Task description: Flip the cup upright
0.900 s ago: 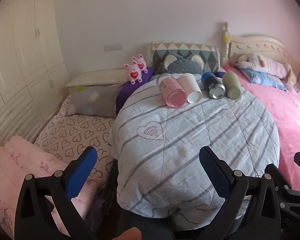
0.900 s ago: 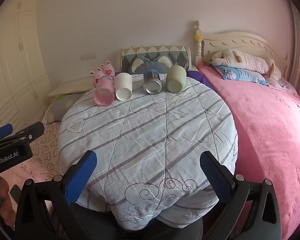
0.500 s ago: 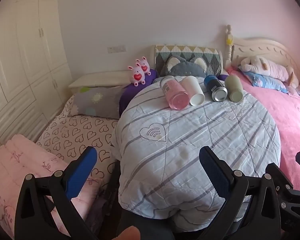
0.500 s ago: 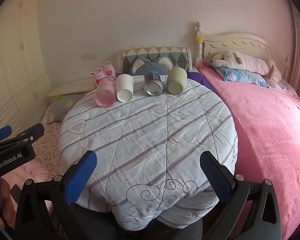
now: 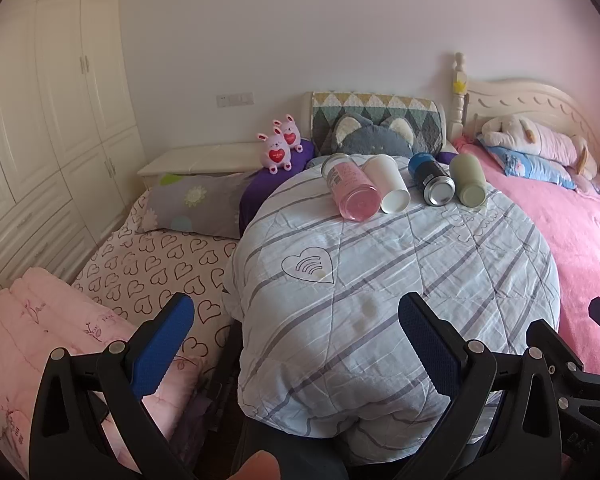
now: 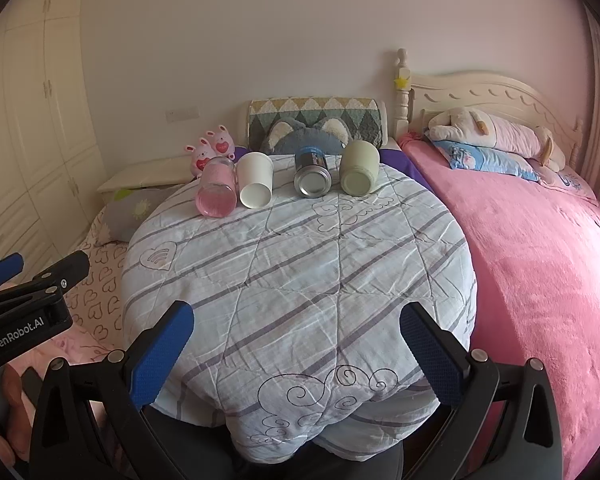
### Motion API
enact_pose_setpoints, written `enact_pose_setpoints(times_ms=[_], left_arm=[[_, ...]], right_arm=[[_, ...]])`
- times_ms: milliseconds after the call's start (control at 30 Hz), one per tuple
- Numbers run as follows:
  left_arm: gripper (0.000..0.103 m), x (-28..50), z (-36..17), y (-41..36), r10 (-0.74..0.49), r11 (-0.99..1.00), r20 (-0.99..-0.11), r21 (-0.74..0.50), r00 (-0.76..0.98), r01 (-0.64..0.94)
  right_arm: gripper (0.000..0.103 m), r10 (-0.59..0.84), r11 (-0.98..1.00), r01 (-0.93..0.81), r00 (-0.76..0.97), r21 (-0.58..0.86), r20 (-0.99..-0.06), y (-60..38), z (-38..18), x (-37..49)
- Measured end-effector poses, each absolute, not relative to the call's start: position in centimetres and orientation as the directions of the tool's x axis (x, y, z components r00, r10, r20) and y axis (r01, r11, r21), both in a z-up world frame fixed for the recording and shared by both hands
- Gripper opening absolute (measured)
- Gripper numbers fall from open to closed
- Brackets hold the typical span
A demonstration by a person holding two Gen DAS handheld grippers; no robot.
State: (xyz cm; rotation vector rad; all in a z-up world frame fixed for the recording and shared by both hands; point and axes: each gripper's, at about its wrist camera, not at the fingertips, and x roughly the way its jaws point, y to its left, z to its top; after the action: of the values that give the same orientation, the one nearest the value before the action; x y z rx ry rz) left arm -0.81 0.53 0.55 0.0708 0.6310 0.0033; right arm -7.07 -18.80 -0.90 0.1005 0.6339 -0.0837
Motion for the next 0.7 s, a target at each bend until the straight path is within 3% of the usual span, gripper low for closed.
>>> enact_pose_setpoints(times_ms=[700], left_arm=[[0.103, 6.2, 1.6, 1.6, 0.053, 0.998, -0.661, 0.057, 0.748, -0.019]], right_arm=[[0.103, -0.023, 0.999, 0.048, 0.735, 0.018, -0.677, -18.4, 0.2, 1.0]])
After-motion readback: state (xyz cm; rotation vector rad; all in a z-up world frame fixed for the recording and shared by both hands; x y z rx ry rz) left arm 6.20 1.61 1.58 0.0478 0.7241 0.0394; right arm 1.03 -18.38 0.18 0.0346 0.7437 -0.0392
